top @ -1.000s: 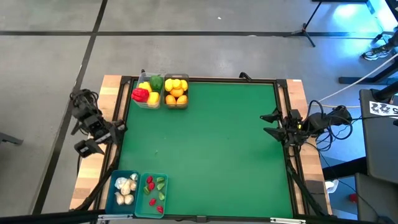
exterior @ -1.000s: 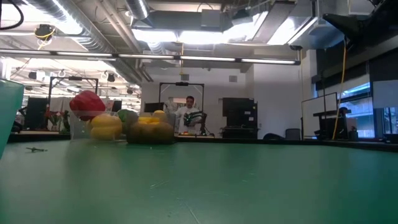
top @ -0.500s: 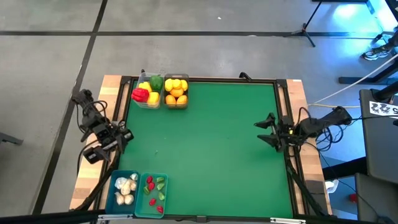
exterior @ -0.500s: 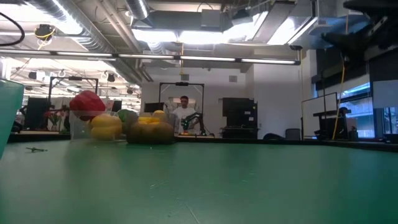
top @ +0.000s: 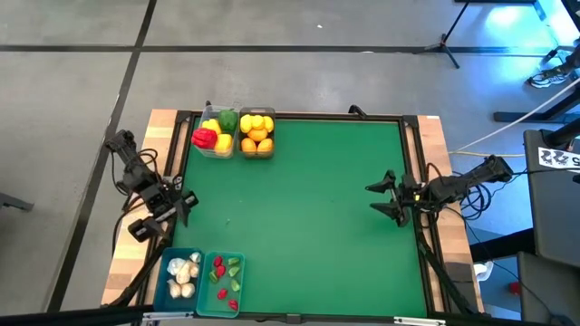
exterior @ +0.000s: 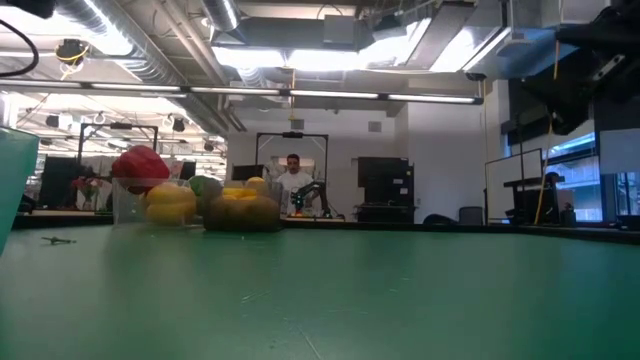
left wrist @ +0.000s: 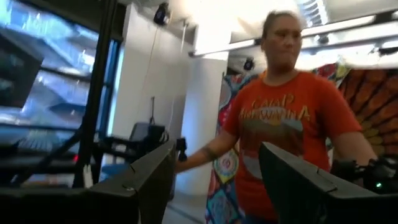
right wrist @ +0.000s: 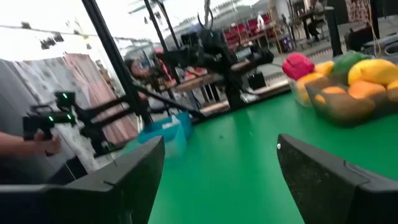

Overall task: Sort produce into baskets
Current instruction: Return to Home Position

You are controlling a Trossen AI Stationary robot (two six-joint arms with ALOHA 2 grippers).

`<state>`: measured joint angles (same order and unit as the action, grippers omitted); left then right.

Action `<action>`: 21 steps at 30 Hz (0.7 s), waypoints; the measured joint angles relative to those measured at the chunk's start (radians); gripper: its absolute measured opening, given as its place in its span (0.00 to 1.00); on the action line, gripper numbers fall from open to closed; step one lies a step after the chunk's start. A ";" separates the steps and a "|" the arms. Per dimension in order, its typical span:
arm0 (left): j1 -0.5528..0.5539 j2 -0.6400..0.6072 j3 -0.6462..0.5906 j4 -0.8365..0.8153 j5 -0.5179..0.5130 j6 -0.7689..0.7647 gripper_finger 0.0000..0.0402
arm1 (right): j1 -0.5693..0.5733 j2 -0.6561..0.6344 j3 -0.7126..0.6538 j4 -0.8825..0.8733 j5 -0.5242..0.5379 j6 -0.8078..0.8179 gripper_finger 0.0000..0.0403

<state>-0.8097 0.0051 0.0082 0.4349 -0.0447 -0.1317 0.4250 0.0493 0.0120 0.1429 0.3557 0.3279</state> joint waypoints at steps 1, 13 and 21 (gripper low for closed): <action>0.000 0.000 0.000 -0.019 -0.005 -0.006 0.57 | 0.000 0.000 -0.001 -0.016 0.000 0.000 0.75; 0.000 0.000 0.000 -0.142 -0.076 -0.006 0.57 | 0.000 0.000 -0.003 -0.044 0.002 -0.097 0.75; 0.000 0.000 0.000 -0.216 -0.233 0.005 0.57 | 0.000 0.000 -0.003 -0.068 0.000 -0.135 0.75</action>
<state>-0.8101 0.0051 0.0086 0.2191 -0.2779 -0.1268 0.4251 0.0494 0.0090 0.0753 0.3561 0.1927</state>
